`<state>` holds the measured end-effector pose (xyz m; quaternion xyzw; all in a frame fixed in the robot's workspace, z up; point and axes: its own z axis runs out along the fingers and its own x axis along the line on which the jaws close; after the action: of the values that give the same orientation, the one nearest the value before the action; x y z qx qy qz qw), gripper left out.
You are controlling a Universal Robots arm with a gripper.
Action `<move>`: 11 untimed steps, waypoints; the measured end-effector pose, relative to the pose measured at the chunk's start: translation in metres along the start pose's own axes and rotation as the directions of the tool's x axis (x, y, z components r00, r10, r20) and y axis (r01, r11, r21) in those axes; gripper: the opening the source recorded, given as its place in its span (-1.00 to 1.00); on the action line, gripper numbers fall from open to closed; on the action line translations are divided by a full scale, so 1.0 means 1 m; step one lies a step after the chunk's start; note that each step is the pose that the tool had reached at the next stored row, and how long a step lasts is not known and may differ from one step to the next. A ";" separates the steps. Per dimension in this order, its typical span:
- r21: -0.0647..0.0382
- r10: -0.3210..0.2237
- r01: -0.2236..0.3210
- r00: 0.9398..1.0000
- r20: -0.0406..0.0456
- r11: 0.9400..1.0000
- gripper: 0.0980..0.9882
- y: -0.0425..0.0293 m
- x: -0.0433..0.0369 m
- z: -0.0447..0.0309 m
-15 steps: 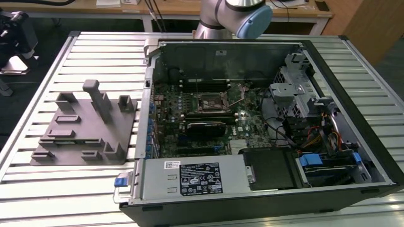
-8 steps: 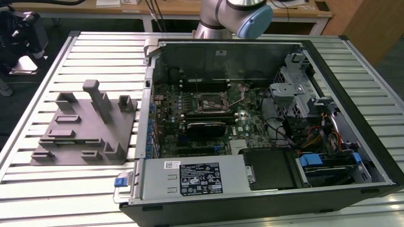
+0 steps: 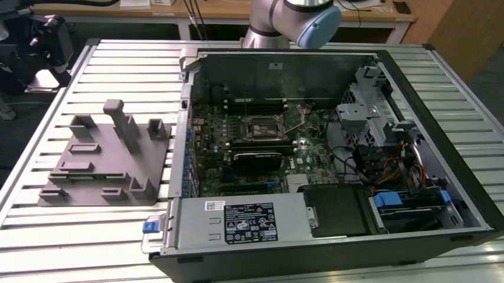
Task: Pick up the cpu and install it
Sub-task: 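Pick up the cpu and move it towards the insertion slot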
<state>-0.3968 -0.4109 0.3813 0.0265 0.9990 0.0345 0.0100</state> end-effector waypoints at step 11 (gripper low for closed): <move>0.000 0.000 0.000 1.000 0.000 1.000 0.00 0.0014 -0.0264 0.0006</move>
<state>-0.3703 -0.4109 0.3813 0.0265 0.9990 0.0345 0.0100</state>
